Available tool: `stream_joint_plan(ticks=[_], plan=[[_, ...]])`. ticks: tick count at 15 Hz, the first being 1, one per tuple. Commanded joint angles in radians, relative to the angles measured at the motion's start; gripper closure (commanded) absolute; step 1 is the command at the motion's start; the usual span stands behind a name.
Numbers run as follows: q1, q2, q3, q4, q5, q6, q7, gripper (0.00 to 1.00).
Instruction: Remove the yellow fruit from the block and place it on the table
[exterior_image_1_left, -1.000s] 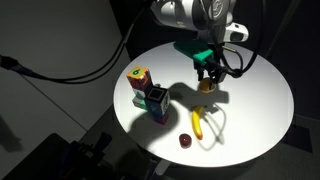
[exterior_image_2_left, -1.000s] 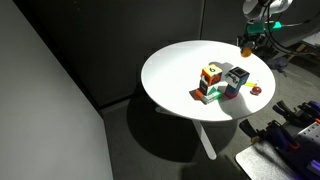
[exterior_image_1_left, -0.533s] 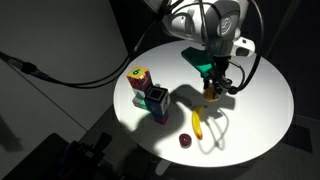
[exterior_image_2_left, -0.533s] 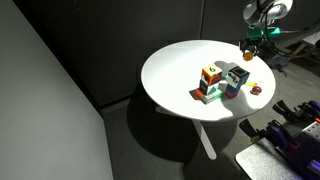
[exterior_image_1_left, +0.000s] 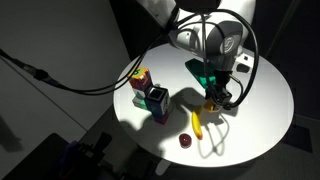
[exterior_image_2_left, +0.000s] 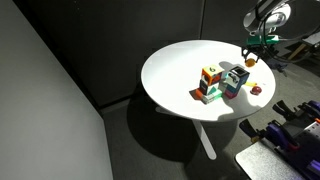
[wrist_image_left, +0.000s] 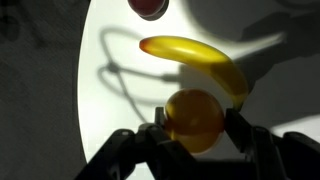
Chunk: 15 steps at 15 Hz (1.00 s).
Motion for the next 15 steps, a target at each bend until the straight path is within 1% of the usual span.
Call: stream_joint_plan(ticks=[1, 9, 15], plan=[[-0.015, 0.048, -0.003, 0.048, 0.024, 0.004, 0.016, 0.62], [-0.022, 0.120, 0.000, 0.064, 0.041, 0.073, 0.012, 0.62], [-0.017, 0.168, 0.001, 0.082, 0.051, 0.099, 0.020, 0.62]])
